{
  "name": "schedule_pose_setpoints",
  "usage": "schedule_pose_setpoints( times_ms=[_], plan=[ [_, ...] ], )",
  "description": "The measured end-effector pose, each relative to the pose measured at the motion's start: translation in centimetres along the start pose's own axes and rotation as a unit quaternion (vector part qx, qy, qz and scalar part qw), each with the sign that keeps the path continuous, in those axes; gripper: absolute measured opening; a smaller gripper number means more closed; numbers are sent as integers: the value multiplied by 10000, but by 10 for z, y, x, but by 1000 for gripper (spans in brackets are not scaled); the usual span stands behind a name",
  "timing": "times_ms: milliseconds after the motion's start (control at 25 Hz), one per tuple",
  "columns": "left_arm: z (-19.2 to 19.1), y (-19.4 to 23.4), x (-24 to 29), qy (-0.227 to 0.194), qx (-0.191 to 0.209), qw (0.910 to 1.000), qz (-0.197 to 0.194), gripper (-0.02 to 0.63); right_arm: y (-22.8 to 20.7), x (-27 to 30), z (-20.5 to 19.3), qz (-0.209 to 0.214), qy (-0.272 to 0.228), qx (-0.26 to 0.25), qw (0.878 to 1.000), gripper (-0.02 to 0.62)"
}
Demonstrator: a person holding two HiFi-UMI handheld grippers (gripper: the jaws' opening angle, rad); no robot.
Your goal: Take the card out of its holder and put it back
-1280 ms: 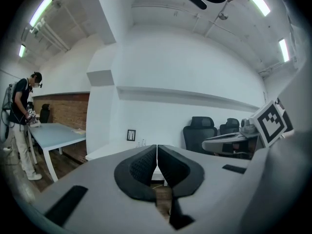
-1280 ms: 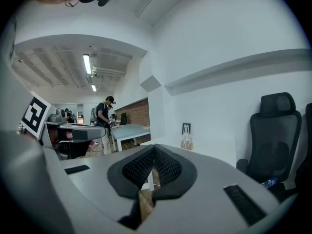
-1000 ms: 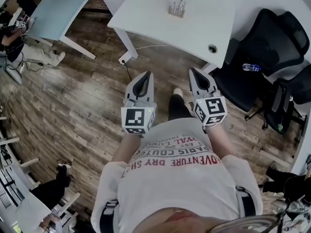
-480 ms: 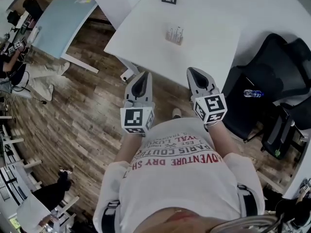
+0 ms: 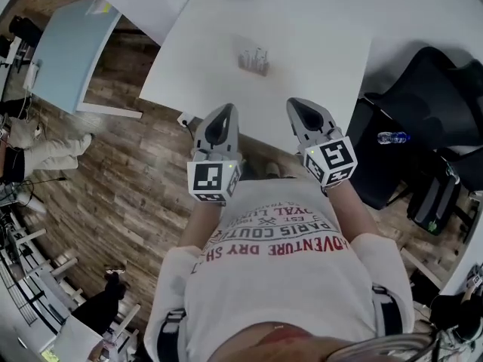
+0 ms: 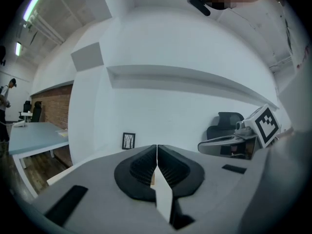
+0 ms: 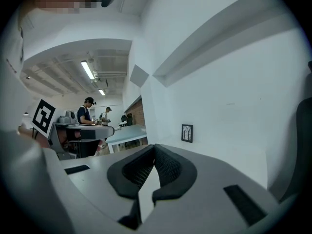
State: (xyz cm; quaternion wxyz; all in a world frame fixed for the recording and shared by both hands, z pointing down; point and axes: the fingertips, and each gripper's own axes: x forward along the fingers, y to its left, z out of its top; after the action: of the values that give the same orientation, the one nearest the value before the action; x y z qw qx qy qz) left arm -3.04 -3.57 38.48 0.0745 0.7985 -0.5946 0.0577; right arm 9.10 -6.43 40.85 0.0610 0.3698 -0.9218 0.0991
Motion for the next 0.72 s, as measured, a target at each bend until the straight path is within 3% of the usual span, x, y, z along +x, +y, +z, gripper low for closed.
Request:
schedule_pose_setpoints(
  times_ms=[400,720],
  plan=[
    [9,51,98,117,28,9946,-1033,26,-34,71,7,-841,161,95,9963,23],
    [-5,94,155,442,19,9792,-1982,25,-58,125,3,-1529,212,577,9863,23]
  ],
)
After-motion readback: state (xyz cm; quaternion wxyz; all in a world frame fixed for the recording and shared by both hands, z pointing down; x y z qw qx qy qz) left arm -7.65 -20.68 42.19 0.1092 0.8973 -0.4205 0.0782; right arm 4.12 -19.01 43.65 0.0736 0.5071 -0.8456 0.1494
